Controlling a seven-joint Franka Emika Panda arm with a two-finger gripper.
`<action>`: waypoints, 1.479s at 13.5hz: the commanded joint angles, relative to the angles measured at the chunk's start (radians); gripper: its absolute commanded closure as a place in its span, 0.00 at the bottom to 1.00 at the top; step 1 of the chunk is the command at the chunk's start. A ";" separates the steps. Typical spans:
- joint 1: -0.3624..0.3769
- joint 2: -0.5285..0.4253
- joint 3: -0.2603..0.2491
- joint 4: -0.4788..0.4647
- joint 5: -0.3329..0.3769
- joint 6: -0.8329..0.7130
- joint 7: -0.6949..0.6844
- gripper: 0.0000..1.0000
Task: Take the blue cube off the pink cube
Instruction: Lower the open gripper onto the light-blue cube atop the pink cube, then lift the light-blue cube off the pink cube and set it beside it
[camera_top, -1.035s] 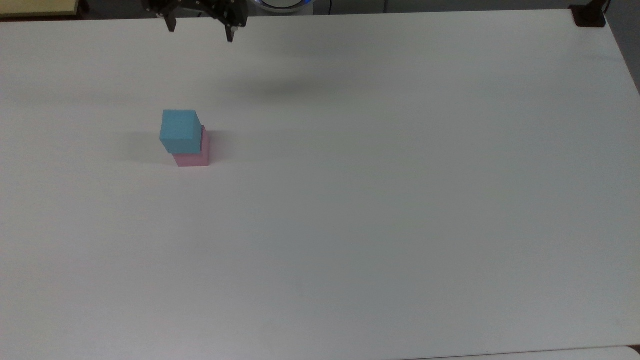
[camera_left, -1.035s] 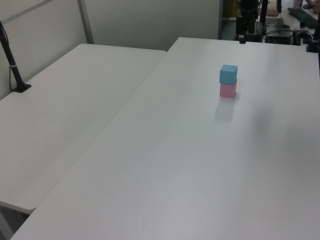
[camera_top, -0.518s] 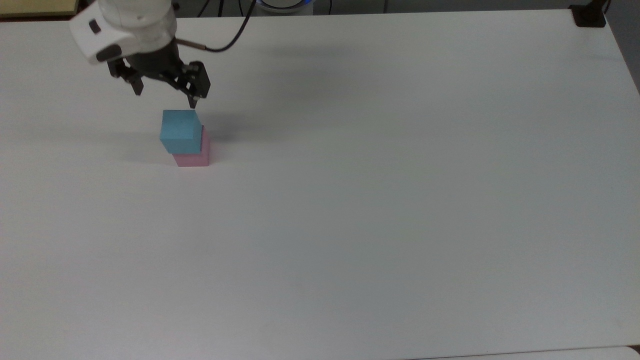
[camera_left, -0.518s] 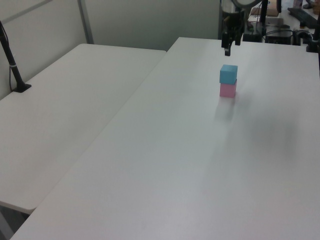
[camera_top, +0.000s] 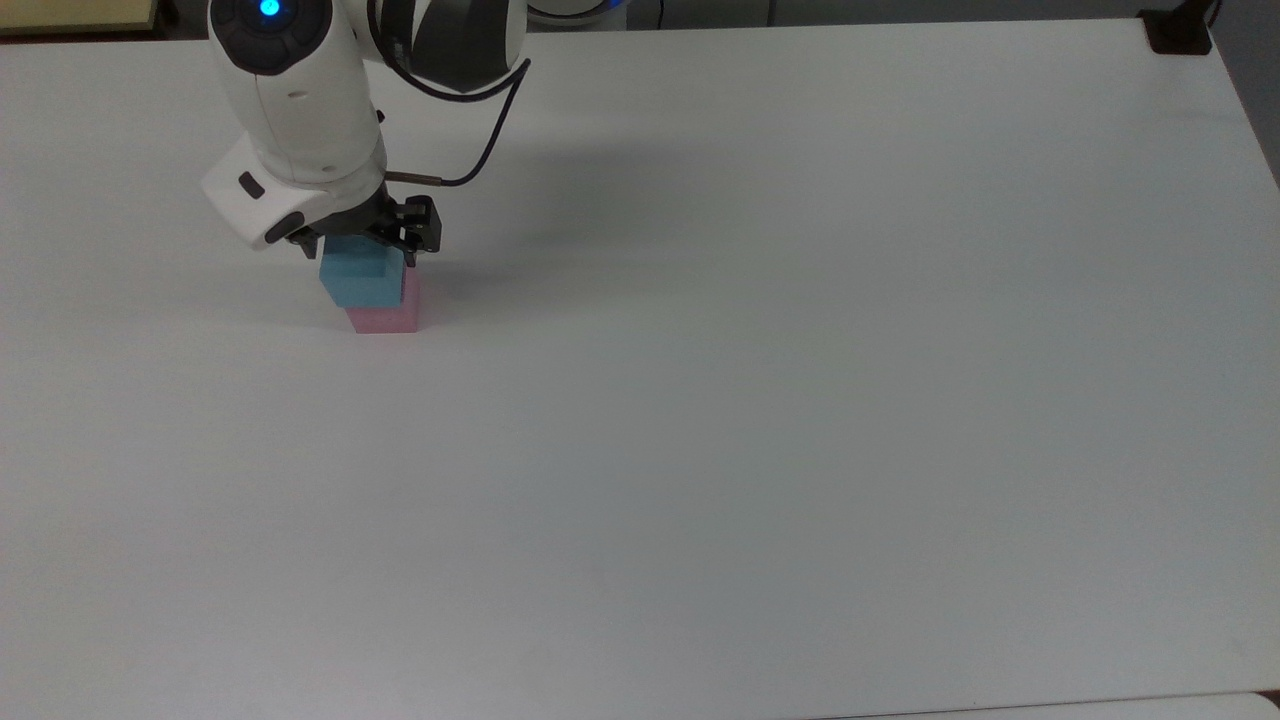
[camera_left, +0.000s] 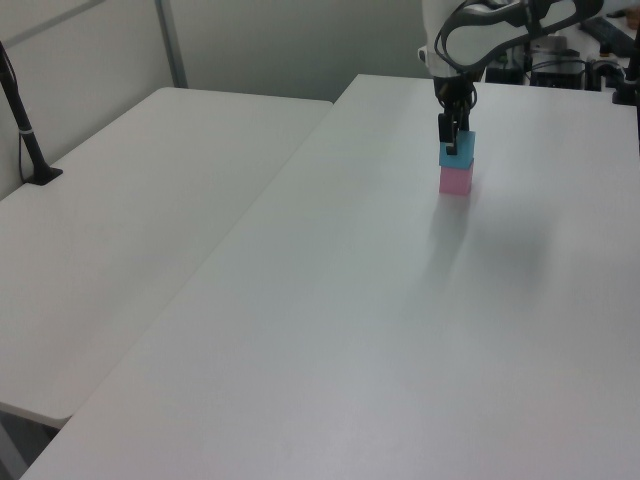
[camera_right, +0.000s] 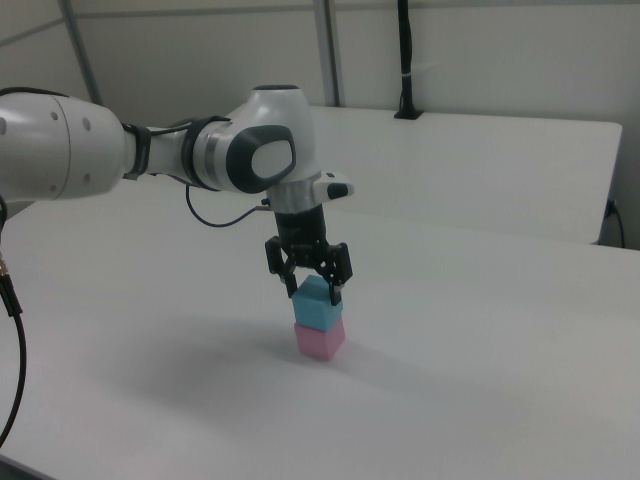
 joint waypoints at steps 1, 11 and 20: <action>-0.010 -0.027 -0.008 -0.014 0.045 0.007 -0.087 0.78; -0.022 0.265 -0.011 0.283 0.197 0.245 -0.032 0.73; 0.002 0.247 -0.010 0.256 0.191 0.245 -0.015 0.00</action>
